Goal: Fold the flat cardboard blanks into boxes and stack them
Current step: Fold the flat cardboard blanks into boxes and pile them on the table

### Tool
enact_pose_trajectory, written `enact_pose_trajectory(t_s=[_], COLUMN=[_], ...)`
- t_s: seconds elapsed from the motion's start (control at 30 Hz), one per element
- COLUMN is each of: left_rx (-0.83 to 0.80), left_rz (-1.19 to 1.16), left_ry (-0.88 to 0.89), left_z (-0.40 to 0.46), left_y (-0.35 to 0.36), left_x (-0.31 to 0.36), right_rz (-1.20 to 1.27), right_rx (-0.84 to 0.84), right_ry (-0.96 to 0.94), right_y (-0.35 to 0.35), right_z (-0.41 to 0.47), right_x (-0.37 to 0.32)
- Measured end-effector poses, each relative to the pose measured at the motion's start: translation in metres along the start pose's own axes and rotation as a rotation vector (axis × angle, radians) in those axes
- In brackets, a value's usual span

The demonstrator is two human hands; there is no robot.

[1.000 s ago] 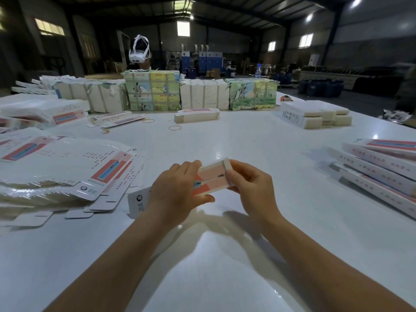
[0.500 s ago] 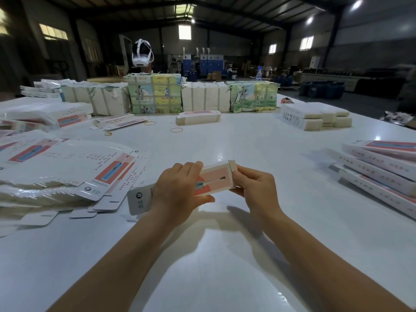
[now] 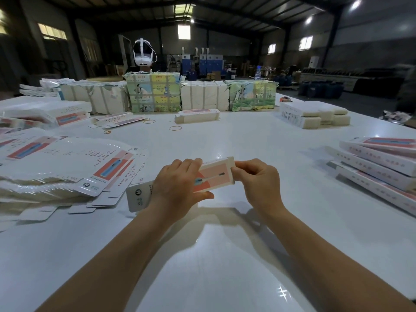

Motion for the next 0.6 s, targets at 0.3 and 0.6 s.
enact_pose_trajectory(t_s=[0.3,0.6], left_rx=[-0.042,-0.022], left_rz=[0.005,0.017], left_ry=[-0.025,-0.108], left_z=[-0.003,0.001], left_y=[0.002,0.005], left_x=[-0.004,0.002], right_rz=[-0.362,-0.379], right_rx=[-0.026,0.053], right_ry=[-0.308,-0.249], right_y=[0.012,0.013], right_z=[-0.011,-0.009], right_x=[-0.012,-0.008])
Point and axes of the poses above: each hand's wrist, its own z-axis towards the middle knuckle, its own y-axis out of the palm, x = y × z, the point moved 6 cm from there along z, towards the middle knuckle, and after that the axes turned 1 degree about y, right-handed, at the moved point
